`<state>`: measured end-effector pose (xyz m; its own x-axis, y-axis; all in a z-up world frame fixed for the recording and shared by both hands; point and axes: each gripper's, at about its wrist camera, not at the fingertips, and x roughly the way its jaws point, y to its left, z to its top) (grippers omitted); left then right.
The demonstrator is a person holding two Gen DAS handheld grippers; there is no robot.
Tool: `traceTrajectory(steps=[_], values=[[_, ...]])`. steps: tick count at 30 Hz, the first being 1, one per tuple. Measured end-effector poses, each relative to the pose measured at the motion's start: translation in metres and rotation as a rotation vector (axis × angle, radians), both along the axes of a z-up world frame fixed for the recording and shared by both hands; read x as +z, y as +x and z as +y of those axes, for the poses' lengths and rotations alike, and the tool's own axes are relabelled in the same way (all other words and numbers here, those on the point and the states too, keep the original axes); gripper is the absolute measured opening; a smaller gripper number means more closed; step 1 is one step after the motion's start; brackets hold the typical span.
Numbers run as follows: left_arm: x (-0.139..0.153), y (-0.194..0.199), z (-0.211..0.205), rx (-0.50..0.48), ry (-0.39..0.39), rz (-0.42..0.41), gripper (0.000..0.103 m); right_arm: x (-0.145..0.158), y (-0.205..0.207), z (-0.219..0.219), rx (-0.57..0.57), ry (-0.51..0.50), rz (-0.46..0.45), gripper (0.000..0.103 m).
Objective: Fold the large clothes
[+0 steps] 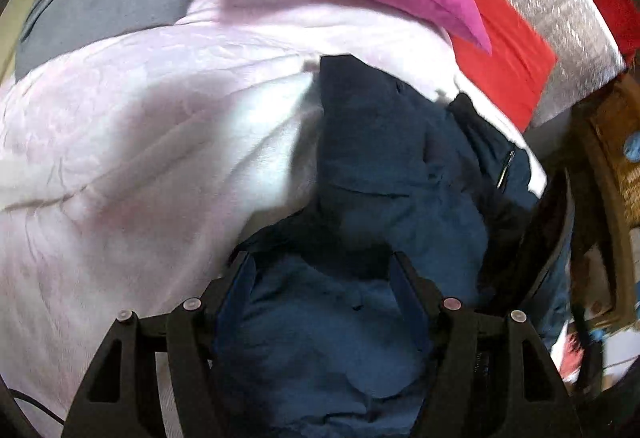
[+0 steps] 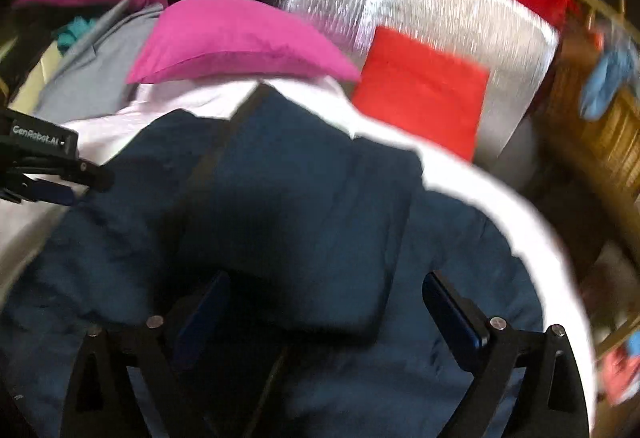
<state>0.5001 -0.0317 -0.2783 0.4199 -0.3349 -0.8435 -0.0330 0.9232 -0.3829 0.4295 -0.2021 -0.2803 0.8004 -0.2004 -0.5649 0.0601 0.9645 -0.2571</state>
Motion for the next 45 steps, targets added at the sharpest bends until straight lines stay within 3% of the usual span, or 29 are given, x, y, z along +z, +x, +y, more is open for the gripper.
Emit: traceTrajectory(steps=[2, 4, 6, 8, 10, 13, 16, 18, 20, 23, 26, 29, 32, 36, 37, 39, 45], values=[[-0.003, 0.005, -0.006, -0.007, 0.013, 0.003, 0.070, 0.008, 0.004, -0.019, -0.038, 0.113, -0.039, 0.097], [-0.002, 0.009, -0.009, -0.006, 0.019, 0.001, 0.070, 0.013, 0.007, -0.048, -0.073, 0.264, -0.060, 0.087], [-0.002, 0.014, -0.011, 0.004, 0.021, 0.000, 0.070, 0.012, 0.008, -0.097, -0.153, 0.496, -0.058, 0.067], [-0.001, 0.016, -0.013, 0.007, 0.023, 0.002, 0.070, -0.004, 0.001, -0.158, -0.249, 0.796, -0.061, 0.067], [0.001, 0.020, -0.017, 0.007, 0.039, -0.009, 0.070, -0.024, -0.007, -0.206, -0.362, 0.976, -0.049, 0.067], [0.007, 0.021, -0.020, 0.010, 0.069, -0.035, 0.070, -0.048, -0.023, -0.253, -0.454, 1.155, -0.062, 0.068], [0.014, 0.022, -0.021, 0.013, 0.062, -0.058, 0.070, -0.051, -0.029, -0.267, -0.426, 1.249, -0.070, 0.072], [0.015, 0.024, -0.023, 0.009, 0.058, -0.070, 0.070, -0.043, -0.029, -0.263, -0.391, 1.264, -0.079, 0.083], [0.015, 0.025, -0.026, 0.006, 0.033, -0.073, 0.070, -0.026, -0.026, -0.244, -0.309, 1.186, -0.081, 0.088], [0.014, 0.029, -0.031, -0.009, 0.046, -0.067, 0.070, 0.001, -0.012, -0.198, -0.190, 0.985, -0.056, 0.094], [0.008, 0.033, -0.020, 0.053, 0.099, -0.034, 0.070, 0.017, -0.001, -0.134, -0.059, 0.758, -0.021, 0.098], [0.002, 0.035, -0.003, 0.106, 0.100, -0.002, 0.070, 0.021, 0.002, -0.071, 0.048, 0.486, -0.014, 0.103], [0.003, 0.034, 0.000, 0.105, 0.113, -0.008, 0.070, 0.011, 0.009, -0.011, 0.095, 0.215, -0.008, 0.103], [0.004, 0.031, -0.011, 0.058, 0.130, -0.016, 0.070, -0.006, 0.014, 0.010, 0.056, 0.033, 0.017, 0.103], [0.004, 0.031, -0.014, 0.047, 0.130, -0.017, 0.070, -0.007, 0.014, 0.008, 0.036, 0.029, 0.007, 0.102], [0.004, 0.030, -0.018, 0.028, 0.133, -0.020, 0.070, -0.002, 0.013, -0.014, -0.025, 0.140, -0.026, 0.102], [0.006, 0.030, -0.014, 0.041, 0.122, -0.014, 0.070, 0.004, -0.016, -0.152, -0.278, 0.748, -0.143, 0.102]])
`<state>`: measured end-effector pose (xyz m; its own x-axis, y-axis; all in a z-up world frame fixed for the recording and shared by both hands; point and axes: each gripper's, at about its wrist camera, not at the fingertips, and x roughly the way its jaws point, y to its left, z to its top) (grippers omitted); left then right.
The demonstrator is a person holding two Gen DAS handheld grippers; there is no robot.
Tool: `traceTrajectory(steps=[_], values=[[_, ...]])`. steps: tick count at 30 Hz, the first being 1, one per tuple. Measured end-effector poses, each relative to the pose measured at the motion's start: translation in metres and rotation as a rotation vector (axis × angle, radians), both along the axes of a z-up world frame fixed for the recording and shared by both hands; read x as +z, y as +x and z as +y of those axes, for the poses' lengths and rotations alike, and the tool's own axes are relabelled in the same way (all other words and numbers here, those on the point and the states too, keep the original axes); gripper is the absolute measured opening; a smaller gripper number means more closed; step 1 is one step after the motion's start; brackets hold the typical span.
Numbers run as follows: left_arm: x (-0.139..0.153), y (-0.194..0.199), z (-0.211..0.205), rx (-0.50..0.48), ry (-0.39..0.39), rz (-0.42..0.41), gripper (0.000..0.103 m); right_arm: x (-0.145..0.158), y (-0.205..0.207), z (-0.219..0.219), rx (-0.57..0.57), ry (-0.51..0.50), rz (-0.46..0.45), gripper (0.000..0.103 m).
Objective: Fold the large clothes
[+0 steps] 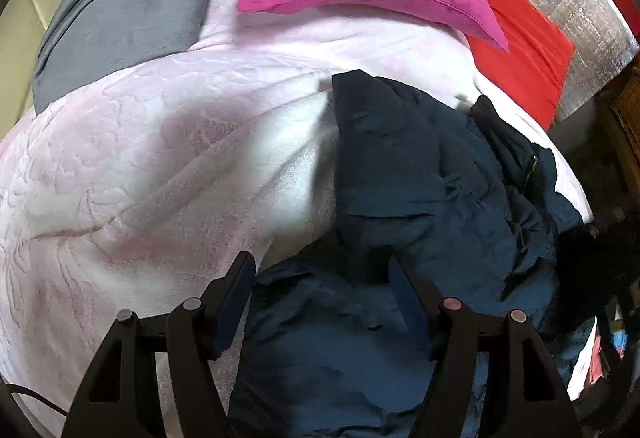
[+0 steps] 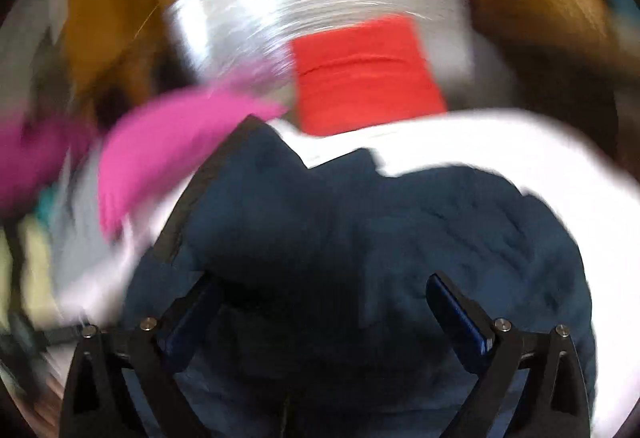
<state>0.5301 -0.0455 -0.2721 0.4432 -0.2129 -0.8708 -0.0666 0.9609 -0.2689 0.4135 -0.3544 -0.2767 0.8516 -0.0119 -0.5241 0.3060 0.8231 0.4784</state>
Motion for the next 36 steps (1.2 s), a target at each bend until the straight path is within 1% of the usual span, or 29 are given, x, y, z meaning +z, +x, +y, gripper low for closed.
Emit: traceTrajectory(steps=[2, 4, 6, 7, 8, 9, 10, 11, 12, 13, 14, 15, 16, 17, 19, 21, 22, 23, 25, 26, 28, 29, 30, 31, 32, 33, 34, 35, 36], values=[[0.002, -0.001, 0.001, 0.005, -0.004, -0.004, 0.070, -0.013, -0.013, -0.041, -0.054, 0.188, -0.024, 0.103], [0.003, -0.001, 0.001, 0.004, -0.015, -0.013, 0.070, -0.037, -0.021, -0.077, -0.044, 0.425, -0.050, 0.103], [0.004, -0.001, -0.002, -0.009, -0.038, -0.023, 0.070, -0.061, -0.025, -0.099, -0.033, 0.633, -0.067, 0.103], [0.004, -0.001, -0.003, -0.016, -0.054, -0.027, 0.070, -0.073, -0.027, -0.106, -0.025, 0.718, -0.085, 0.103], [0.003, 0.000, -0.005, -0.029, -0.080, -0.029, 0.070, -0.081, -0.025, -0.108, -0.018, 0.771, -0.089, 0.103], [0.002, 0.001, -0.007, -0.037, -0.095, -0.028, 0.070, -0.089, -0.021, -0.112, -0.009, 0.813, -0.073, 0.103], [0.000, 0.002, -0.010, -0.043, -0.105, -0.025, 0.070, -0.094, -0.018, -0.112, 0.001, 0.818, -0.047, 0.103], [-0.002, 0.003, -0.013, -0.048, -0.107, -0.025, 0.070, -0.094, -0.014, -0.111, 0.012, 0.790, -0.015, 0.101], [-0.003, 0.004, -0.015, -0.049, -0.090, -0.032, 0.070, -0.092, -0.010, -0.109, 0.014, 0.759, 0.011, 0.098], [-0.004, 0.005, -0.018, -0.051, -0.070, -0.037, 0.070, -0.089, -0.007, -0.105, 0.015, 0.705, 0.051, 0.087], [-0.006, 0.006, -0.021, -0.052, -0.053, -0.041, 0.070, -0.087, -0.006, -0.102, 0.011, 0.655, 0.080, 0.062], [-0.007, 0.007, -0.022, -0.050, -0.043, -0.048, 0.068, -0.083, -0.005, -0.098, 0.007, 0.599, 0.106, 0.022], [-0.007, 0.007, -0.023, -0.046, -0.038, -0.055, 0.063, -0.082, -0.008, -0.096, 0.013, 0.581, 0.103, 0.016], [-0.007, 0.008, -0.023, -0.041, -0.034, -0.055, 0.060, -0.076, -0.010, -0.094, 0.007, 0.570, 0.081, 0.015], [-0.008, 0.010, -0.021, -0.036, -0.044, -0.049, 0.059, -0.058, -0.017, -0.091, 0.014, 0.511, 0.038, 0.015], [-0.009, 0.010, -0.019, -0.035, -0.041, -0.041, 0.059, -0.043, -0.019, -0.085, 0.032, 0.436, 0.025, 0.015], [-0.010, 0.010, -0.019, -0.036, -0.036, -0.037, 0.059, -0.041, -0.015, -0.085, 0.029, 0.404, 0.047, 0.015], [-0.012, 0.011, -0.019, -0.039, -0.029, -0.027, 0.059, -0.043, -0.013, -0.084, 0.024, 0.376, 0.090, 0.015], [-0.014, 0.012, -0.020, -0.048, -0.022, -0.020, 0.059, -0.059, -0.006, -0.083, 0.026, 0.348, 0.215, 0.018], [-0.013, 0.012, -0.020, -0.051, -0.019, -0.019, 0.059, -0.067, -0.007, -0.085, 0.033, 0.369, 0.247, 0.019], [-0.011, 0.011, -0.018, -0.053, -0.030, -0.010, 0.060, -0.065, -0.012, -0.091, 0.042, 0.400, 0.245, 0.021], [-0.009, 0.011, -0.015, -0.051, -0.045, -0.005, 0.060, -0.055, -0.018, -0.097, 0.052, 0.392, 0.236, 0.032], [-0.006, 0.011, -0.011, -0.046, -0.068, -0.004, 0.061, -0.047, -0.024, -0.101, 0.054, 0.379, 0.207, 0.053], [-0.002, 0.011, -0.005, -0.037, -0.100, -0.008, 0.065, -0.037, -0.036, -0.110, 0.033, 0.351, 0.155, 0.067], [0.001, 0.011, 0.000, -0.029, -0.128, -0.017, 0.068, -0.028, -0.040, -0.115, 0.001, 0.324, 0.119, 0.089], [0.003, 0.012, 0.004, -0.022, -0.146, -0.025, 0.073, -0.022, -0.052, -0.126, -0.051, 0.284, 0.073, 0.095], [0.004, 0.012, 0.008, -0.015, -0.169, -0.041, 0.075, -0.020, -0.060, -0.137, -0.084, 0.260, 0.059, 0.098], [0.005, 0.012, 0.012, -0.013, -0.185, -0.052, 0.076, -0.023, -0.062, -0.147, -0.086, 0.270, 0.070, 0.097], [0.003, 0.014, 0.014, -0.014, -0.206, -0.056, 0.076, -0.030, -0.061, -0.156, -0.076, 0.302, 0.083, 0.097]])
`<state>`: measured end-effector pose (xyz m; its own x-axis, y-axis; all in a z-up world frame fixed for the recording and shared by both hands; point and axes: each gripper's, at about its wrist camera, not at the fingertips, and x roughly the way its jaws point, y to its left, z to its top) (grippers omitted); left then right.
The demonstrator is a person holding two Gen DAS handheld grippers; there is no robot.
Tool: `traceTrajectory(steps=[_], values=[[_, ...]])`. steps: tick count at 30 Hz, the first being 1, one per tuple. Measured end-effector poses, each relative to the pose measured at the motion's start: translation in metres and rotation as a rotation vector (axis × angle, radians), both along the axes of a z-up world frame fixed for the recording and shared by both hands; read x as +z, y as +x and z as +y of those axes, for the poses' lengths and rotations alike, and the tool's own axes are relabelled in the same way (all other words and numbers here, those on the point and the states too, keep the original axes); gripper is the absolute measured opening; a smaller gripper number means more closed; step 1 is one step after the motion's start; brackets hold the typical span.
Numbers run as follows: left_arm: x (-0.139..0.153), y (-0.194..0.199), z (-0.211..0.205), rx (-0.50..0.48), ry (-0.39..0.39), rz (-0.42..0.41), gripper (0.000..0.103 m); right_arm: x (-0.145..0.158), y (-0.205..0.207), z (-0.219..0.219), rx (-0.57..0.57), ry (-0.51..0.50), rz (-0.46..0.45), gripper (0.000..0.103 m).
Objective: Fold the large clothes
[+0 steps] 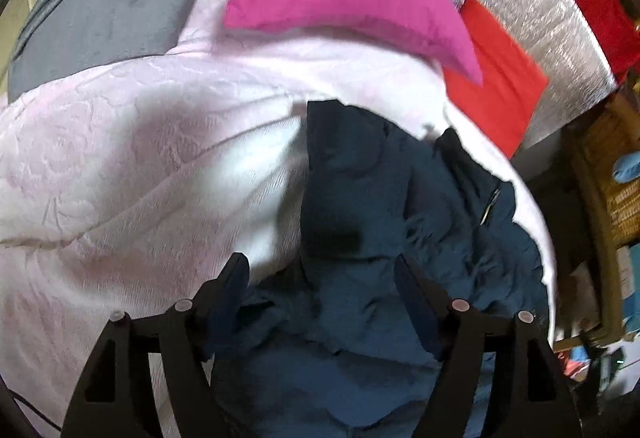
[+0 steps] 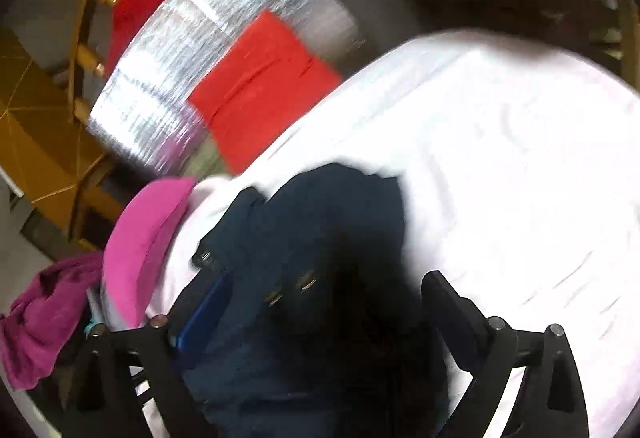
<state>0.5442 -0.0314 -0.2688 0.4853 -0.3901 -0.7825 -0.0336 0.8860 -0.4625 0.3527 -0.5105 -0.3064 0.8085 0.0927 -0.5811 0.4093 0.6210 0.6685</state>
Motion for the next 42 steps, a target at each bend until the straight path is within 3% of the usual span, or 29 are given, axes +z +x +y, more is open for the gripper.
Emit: traceTrajectory(steps=[4, 7, 10, 11, 12, 13, 14, 17, 20, 23, 26, 28, 29, 30, 35, 37, 40, 42], values=[[-0.016, 0.014, -0.002, -0.019, -0.081, 0.029, 0.077, -0.039, 0.021, -0.017, 0.058, 0.139, 0.056, 0.097], [-0.031, 0.021, -0.012, -0.053, -0.096, 0.072, 0.076, -0.057, 0.042, -0.009, 0.151, 0.196, 0.073, 0.097], [-0.031, 0.020, -0.023, -0.075, -0.091, 0.052, 0.075, -0.060, 0.057, 0.012, 0.185, 0.110, 0.091, 0.096], [-0.029, 0.020, -0.026, -0.086, -0.111, 0.039, 0.074, -0.055, 0.062, 0.019, 0.209, 0.069, 0.095, 0.078], [-0.027, 0.020, -0.028, -0.090, -0.116, 0.033, 0.064, -0.051, 0.065, 0.025, 0.223, 0.033, 0.116, 0.059], [-0.025, 0.020, -0.029, -0.086, -0.097, 0.026, 0.050, -0.045, 0.065, 0.028, 0.220, -0.011, 0.121, 0.055], [-0.022, 0.019, -0.030, -0.077, -0.070, 0.012, 0.043, -0.038, 0.064, 0.032, 0.219, -0.044, 0.103, 0.047], [-0.008, 0.016, -0.027, -0.073, -0.092, -0.040, 0.035, -0.007, 0.050, 0.036, 0.211, -0.105, 0.002, 0.037], [-0.003, 0.015, -0.029, -0.080, -0.050, -0.048, 0.034, 0.001, 0.045, 0.035, 0.178, -0.119, -0.037, 0.036], [-0.026, 0.021, -0.031, -0.087, 0.016, 0.069, 0.039, -0.028, 0.054, 0.025, 0.152, -0.097, 0.086, 0.036], [-0.028, 0.018, -0.025, -0.070, 0.002, 0.095, 0.047, -0.043, 0.048, 0.009, 0.132, 0.038, 0.108, 0.045], [-0.021, 0.013, -0.022, -0.065, -0.008, 0.088, 0.054, -0.035, 0.037, 0.001, 0.122, 0.078, 0.091, 0.058], [-0.019, 0.011, -0.021, -0.063, -0.013, 0.085, 0.055, -0.032, 0.031, -0.003, 0.121, 0.085, 0.071, 0.077], [-0.018, 0.008, -0.019, -0.063, -0.017, 0.084, 0.056, -0.028, 0.026, -0.002, 0.118, 0.084, 0.039, 0.086], [-0.010, -0.004, -0.008, -0.059, -0.084, 0.070, 0.067, -0.027, 0.016, -0.003, 0.111, 0.087, 0.040, 0.087], [-0.009, -0.008, 0.000, -0.050, -0.133, 0.070, 0.075, -0.039, 0.017, -0.003, 0.102, 0.121, 0.053, 0.087], [-0.014, -0.008, 0.005, -0.040, -0.189, 0.063, 0.079, -0.062, 0.022, -0.006, 0.126, 0.195, 0.077, 0.087], [-0.017, -0.008, 0.004, -0.054, -0.201, 0.066, 0.079, -0.065, 0.026, -0.001, 0.146, 0.199, 0.045, 0.087]])
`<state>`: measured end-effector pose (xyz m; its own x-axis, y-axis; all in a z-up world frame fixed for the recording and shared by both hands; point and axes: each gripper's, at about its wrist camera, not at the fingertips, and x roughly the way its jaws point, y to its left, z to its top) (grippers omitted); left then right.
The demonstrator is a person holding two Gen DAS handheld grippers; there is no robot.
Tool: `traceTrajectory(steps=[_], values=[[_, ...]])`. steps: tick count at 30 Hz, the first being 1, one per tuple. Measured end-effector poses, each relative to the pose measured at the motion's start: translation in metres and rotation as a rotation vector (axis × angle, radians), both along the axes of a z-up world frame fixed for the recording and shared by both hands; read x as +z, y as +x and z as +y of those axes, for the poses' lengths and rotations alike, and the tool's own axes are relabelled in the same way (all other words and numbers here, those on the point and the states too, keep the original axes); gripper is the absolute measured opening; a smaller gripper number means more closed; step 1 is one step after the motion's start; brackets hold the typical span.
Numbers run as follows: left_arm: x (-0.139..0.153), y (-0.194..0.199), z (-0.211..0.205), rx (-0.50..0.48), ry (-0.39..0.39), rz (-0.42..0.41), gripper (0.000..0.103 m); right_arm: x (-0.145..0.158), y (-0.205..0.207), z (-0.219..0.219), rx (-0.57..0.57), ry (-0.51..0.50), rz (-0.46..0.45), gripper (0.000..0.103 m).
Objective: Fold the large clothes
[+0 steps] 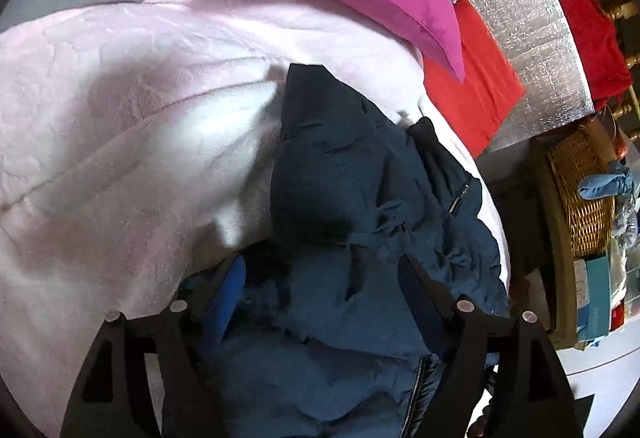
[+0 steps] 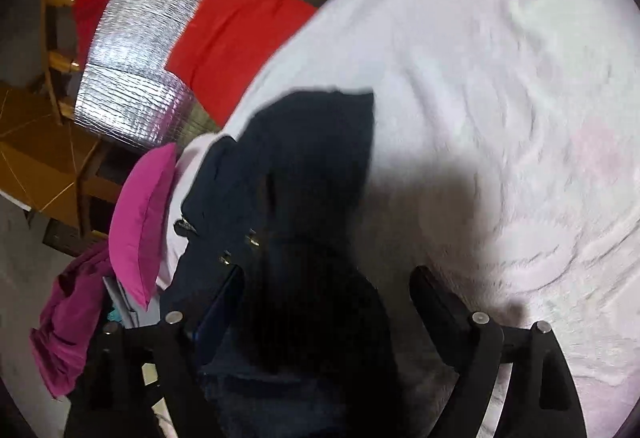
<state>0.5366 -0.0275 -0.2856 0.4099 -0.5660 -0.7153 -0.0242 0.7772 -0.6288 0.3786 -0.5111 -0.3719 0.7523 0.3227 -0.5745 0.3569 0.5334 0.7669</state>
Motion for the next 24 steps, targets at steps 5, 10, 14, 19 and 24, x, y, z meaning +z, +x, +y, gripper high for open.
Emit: traceTrajectory(steps=[5, 10, 14, 19, 24], values=[[-0.009, 0.005, -0.013, -0.070, 0.013, -0.016, 0.077, 0.012, 0.016, 0.034, 0.163, -0.076, -0.008, 0.070], [-0.008, 0.004, -0.019, -0.052, 0.083, -0.044, 0.031, 0.022, 0.017, 0.046, 0.128, -0.210, 0.028, 0.041], [0.001, -0.001, -0.020, -0.048, 0.087, -0.074, 0.019, 0.041, 0.009, 0.052, 0.089, -0.312, 0.001, 0.033], [0.015, -0.015, -0.026, -0.077, 0.139, -0.086, 0.010, 0.059, -0.003, 0.043, 0.018, -0.314, -0.066, 0.032], [-0.003, -0.018, -0.024, -0.085, 0.216, -0.030, 0.010, 0.028, 0.012, 0.041, 0.036, -0.301, 0.047, 0.033]])
